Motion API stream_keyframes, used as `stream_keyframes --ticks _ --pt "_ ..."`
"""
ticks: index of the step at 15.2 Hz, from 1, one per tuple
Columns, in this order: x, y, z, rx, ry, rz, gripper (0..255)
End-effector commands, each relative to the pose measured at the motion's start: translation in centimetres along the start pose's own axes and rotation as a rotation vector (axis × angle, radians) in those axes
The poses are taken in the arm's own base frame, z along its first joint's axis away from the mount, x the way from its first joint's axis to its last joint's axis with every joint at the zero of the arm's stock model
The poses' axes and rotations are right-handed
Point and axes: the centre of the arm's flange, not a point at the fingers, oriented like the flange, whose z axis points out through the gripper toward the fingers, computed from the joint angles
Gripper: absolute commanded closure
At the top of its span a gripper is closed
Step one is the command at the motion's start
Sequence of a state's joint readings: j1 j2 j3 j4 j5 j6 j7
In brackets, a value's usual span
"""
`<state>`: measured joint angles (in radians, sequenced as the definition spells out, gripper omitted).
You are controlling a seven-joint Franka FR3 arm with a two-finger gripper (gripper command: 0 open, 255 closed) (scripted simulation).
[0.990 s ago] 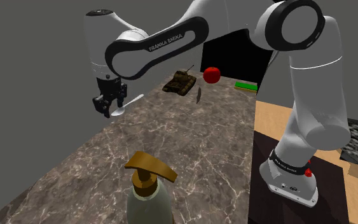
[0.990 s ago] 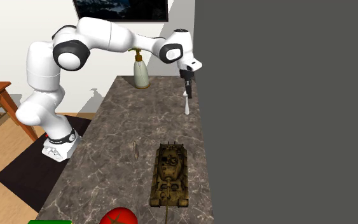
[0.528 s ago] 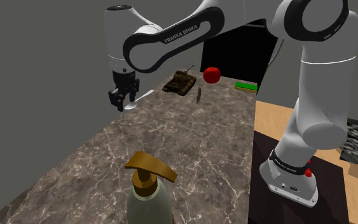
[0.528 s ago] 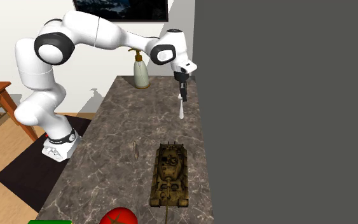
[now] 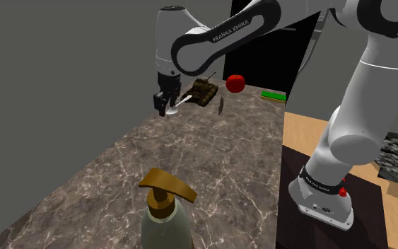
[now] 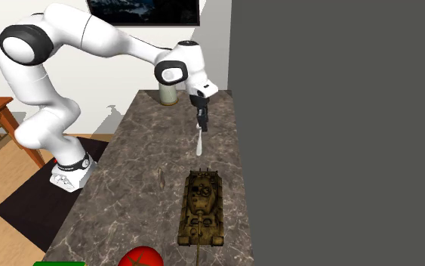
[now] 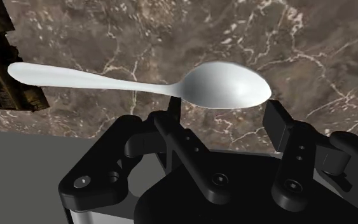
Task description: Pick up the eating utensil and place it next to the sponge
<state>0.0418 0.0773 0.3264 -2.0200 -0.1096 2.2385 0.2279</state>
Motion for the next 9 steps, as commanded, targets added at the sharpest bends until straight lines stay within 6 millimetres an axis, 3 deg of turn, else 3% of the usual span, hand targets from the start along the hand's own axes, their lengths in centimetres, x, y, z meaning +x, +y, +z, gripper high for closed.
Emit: stream_keyframes --ticks 1,9 --pt "-1.7 2.3 0.0 0.0 0.0 -0.001 255" --pt "-7.7 11.0 -0.7 0.0 0.0 -0.001 255"
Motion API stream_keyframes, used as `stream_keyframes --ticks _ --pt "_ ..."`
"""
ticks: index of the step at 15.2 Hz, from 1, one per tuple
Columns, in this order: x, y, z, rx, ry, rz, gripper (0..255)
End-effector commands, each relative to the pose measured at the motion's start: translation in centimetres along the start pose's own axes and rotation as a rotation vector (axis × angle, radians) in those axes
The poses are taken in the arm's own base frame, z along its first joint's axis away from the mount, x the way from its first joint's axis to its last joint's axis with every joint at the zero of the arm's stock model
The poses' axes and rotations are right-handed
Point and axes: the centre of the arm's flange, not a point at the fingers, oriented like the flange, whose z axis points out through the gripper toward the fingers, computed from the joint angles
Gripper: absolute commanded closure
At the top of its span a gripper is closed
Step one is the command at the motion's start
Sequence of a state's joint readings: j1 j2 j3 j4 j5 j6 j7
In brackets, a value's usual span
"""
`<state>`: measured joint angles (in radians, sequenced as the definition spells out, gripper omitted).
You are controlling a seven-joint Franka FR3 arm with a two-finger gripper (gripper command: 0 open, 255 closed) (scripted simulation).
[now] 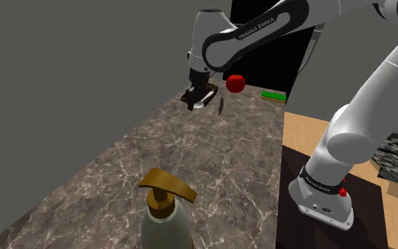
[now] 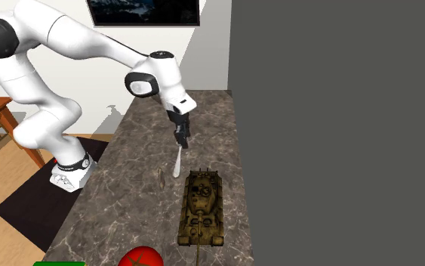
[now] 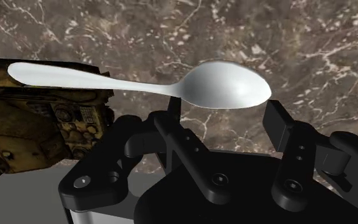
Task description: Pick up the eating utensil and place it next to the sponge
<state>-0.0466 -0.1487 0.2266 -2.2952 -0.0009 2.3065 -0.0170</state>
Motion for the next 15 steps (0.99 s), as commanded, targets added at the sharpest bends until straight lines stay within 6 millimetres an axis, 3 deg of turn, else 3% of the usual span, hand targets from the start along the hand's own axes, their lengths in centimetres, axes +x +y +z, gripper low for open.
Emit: stream_keyframes --ticks 1,15 --pt "-1.5 2.1 -0.5 0.001 0.0 -0.002 255" --pt "-11.9 17.4 -1.6 0.001 0.0 -0.002 255"
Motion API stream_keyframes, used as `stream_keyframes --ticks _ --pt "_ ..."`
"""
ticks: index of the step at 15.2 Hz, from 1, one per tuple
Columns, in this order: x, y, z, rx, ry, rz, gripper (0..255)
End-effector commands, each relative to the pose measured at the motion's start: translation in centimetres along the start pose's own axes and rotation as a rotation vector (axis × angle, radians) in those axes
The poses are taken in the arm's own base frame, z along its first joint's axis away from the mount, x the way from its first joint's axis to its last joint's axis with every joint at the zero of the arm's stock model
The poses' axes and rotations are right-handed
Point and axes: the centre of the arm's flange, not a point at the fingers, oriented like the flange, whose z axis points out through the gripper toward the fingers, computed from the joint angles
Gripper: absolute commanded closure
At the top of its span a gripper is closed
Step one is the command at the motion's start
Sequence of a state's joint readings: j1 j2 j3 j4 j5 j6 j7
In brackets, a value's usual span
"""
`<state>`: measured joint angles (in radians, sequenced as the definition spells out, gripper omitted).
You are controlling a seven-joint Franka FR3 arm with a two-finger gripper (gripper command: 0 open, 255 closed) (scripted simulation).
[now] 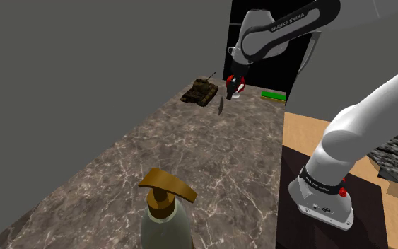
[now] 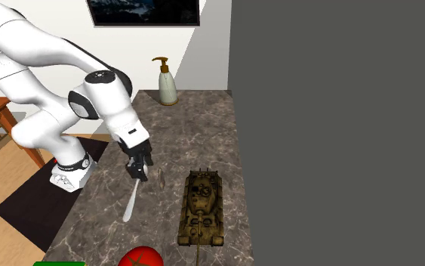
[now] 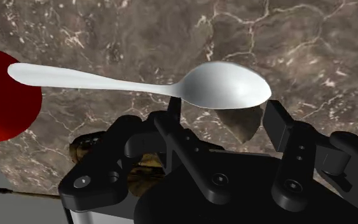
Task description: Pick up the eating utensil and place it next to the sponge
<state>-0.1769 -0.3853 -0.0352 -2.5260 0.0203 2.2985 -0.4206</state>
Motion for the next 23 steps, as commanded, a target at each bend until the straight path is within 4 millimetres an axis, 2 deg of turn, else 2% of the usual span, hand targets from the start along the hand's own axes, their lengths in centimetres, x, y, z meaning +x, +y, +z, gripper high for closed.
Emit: stream_keyframes --ticks 1,12,13,23 --pt "-1.5 2.1 -0.2 0.001 0.0 -0.002 255" --pt "-9.7 14.0 -1.1 0.001 0.0 -0.002 255" --pt "-10.9 15.9 -1.2 0.001 0.0 -0.002 255" --pt "-11.8 15.7 4.0 0.001 0.0 -0.002 255"
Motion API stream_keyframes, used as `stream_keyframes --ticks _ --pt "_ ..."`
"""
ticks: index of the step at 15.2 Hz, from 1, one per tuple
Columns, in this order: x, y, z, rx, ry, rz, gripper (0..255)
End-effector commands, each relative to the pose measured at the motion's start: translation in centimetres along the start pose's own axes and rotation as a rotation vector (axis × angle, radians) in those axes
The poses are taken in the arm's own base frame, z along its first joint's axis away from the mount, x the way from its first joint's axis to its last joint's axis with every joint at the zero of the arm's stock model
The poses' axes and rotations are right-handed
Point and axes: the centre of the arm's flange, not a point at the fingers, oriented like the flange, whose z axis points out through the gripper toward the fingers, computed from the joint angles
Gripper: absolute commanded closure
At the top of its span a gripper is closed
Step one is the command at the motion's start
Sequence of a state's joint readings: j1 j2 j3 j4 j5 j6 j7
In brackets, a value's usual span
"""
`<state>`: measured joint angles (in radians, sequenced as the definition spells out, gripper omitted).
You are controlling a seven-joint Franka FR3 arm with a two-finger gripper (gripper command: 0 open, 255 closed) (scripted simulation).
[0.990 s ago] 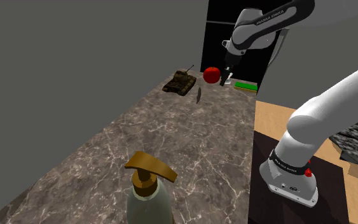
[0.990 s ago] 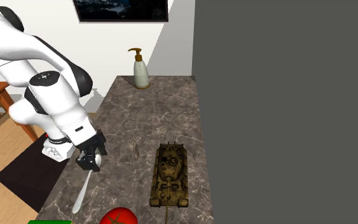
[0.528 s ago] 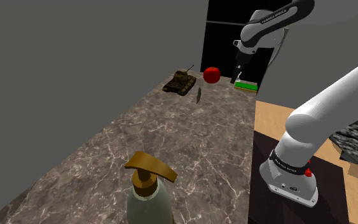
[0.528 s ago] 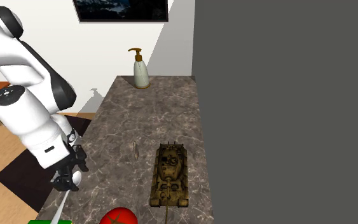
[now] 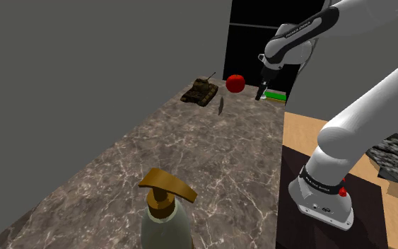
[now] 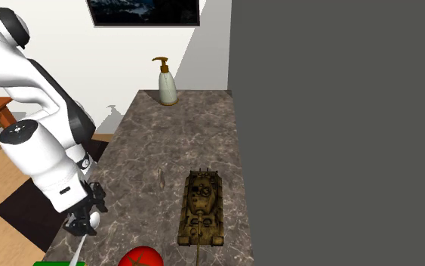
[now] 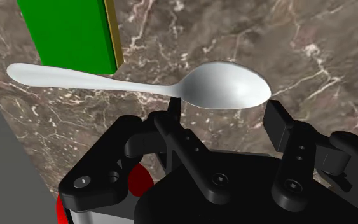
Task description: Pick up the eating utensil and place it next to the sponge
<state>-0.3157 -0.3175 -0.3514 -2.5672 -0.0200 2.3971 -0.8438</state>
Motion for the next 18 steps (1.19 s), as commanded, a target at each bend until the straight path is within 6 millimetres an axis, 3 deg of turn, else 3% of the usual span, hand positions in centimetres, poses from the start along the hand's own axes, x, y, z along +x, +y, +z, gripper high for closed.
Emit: stream_keyframes --ticks 1,6,14,15,18 --pt "-0.1 0.0 1.1 -0.001 0.0 0.0 255" --pt "-0.5 -0.1 3.5 -0.001 0.0 0.0 255" --pt "-0.5 -0.1 3.5 -0.001 0.0 0.0 255" --pt "-0.5 -0.1 3.5 -0.001 0.0 0.0 0" --pt "-0.5 -0.1 3.5 -0.001 0.0 0.0 0"
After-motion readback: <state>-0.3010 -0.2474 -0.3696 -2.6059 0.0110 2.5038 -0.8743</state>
